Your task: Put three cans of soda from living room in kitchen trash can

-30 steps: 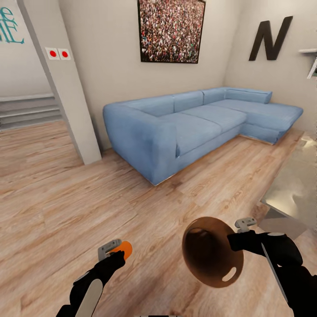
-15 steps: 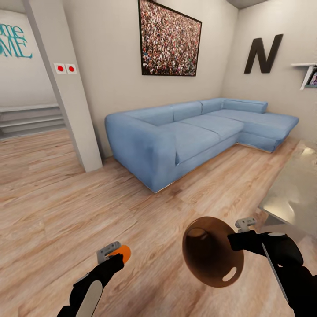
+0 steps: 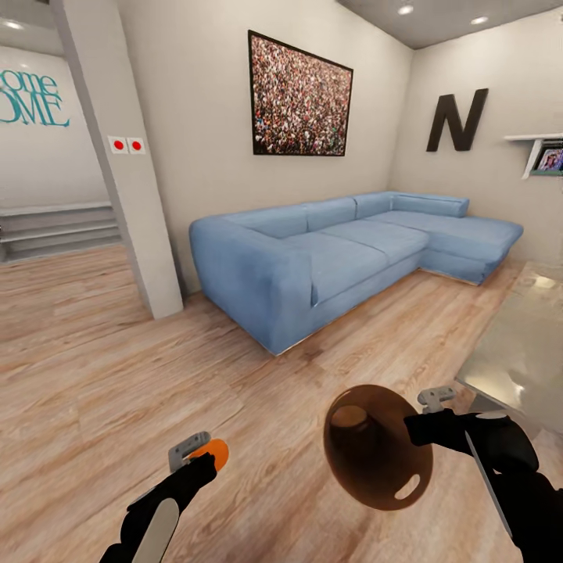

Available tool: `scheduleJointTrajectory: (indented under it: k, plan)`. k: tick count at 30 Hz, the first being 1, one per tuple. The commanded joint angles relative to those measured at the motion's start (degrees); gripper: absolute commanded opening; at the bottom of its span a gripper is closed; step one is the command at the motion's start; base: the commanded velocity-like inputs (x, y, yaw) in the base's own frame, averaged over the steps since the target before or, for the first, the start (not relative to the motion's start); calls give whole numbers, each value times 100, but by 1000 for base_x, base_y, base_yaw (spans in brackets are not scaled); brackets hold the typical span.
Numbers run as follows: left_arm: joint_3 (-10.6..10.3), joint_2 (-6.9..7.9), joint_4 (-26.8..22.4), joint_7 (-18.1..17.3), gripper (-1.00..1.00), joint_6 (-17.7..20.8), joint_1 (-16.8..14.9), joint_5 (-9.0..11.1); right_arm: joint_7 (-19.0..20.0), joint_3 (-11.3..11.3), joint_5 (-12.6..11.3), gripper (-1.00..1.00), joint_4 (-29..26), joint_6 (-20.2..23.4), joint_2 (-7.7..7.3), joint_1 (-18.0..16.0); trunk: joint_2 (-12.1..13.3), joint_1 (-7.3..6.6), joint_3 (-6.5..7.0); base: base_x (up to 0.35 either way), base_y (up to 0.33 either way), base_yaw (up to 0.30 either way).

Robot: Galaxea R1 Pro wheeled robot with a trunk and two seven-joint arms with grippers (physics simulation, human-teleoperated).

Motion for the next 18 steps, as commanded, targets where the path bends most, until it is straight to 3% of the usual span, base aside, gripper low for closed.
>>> scheduleJointTrajectory:
  k: [1, 8, 13, 18]
  plan:
    - [-1, 0, 2, -6, -100, 0, 0, 4, 34, -3, -108, -100, 0, 22, 7, -1, 0, 0, 1, 0, 0, 0]
    - [-100, -2, 35, -54, -100, -116, 0, -12, 27, -15, -121, -100, -1, 22, 19, -7, 0, 0, 1, -30, 0, 0]
    - [-117, -1, 120, -69, -100, -177, 0, 2, 27, -23, -138, -100, -1, 22, 20, -10, 0, 0, 1, -250, 14, -17]
    - [-80, 0, 143, -73, -100, -191, 0, 7, 27, -17, -149, -100, -2, 22, 18, -10, 0, 0, 1, -316, 60, -204]
